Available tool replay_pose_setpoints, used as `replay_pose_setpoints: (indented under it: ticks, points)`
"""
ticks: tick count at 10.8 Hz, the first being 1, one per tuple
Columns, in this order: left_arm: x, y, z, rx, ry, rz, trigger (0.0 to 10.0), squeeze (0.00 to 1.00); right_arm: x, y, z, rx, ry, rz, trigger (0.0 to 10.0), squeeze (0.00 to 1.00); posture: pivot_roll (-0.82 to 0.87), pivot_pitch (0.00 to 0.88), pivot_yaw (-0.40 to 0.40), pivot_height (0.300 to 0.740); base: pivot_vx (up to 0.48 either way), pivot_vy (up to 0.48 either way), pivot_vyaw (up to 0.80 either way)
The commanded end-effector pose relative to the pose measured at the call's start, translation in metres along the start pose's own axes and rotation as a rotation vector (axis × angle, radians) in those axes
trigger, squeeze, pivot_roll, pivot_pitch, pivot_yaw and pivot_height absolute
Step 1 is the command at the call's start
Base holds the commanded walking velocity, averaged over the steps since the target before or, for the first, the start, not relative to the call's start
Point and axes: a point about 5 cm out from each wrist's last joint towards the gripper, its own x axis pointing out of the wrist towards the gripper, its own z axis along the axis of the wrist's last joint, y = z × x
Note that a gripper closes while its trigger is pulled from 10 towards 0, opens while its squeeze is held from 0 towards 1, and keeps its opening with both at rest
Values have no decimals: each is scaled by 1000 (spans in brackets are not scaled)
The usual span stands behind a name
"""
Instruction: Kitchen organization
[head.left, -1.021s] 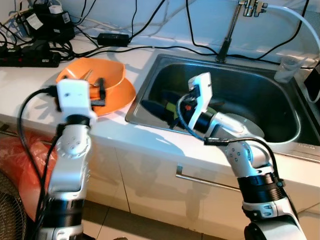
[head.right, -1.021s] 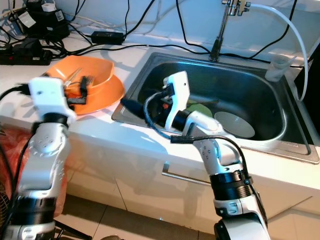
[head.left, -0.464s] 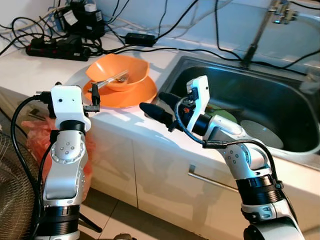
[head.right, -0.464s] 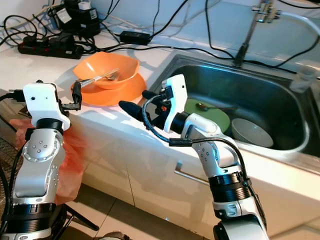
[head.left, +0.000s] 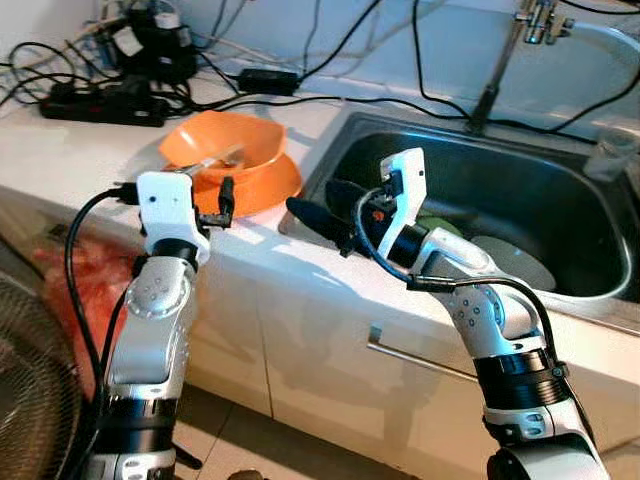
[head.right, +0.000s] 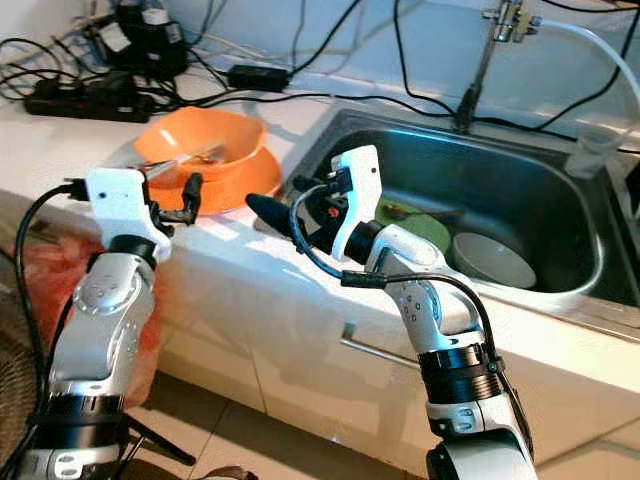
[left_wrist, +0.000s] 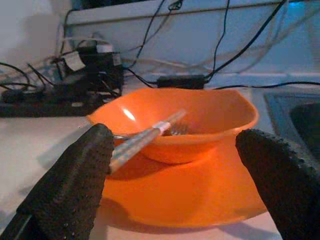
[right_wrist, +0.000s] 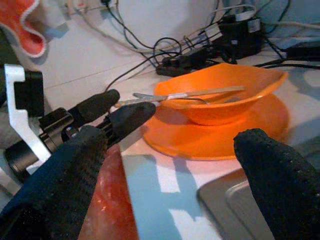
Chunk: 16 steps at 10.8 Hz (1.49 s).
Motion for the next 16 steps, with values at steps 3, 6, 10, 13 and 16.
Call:
replay_pose_setpoints:
  ticks: [3,6,10,13,16]
  points:
    - [7,4,-3,-10,16,16,10000,0,-2,4,6,-14,-20,-13,10000,0,91,0,13,740,0,0,0]
    - [11,13,13,36,-65,60,10000,0,-5,2,3,-7,-10,-30,10000,0,85,0,12,740,0,0,0]
    - [14,20,20,27,-85,83,10000,0,-3,2,3,-5,-9,-31,10000,0,91,0,7,740,0,0,0]
    - [12,25,1,-81,-15,125,10000,0,-4,1,4,-9,-2,-28,10000,0,83,0,-4,740,0,0,0]
    - [12,24,-2,10,5,61,10000,0,-3,0,5,-8,-4,-35,10000,0,88,0,-1,740,0,0,0]
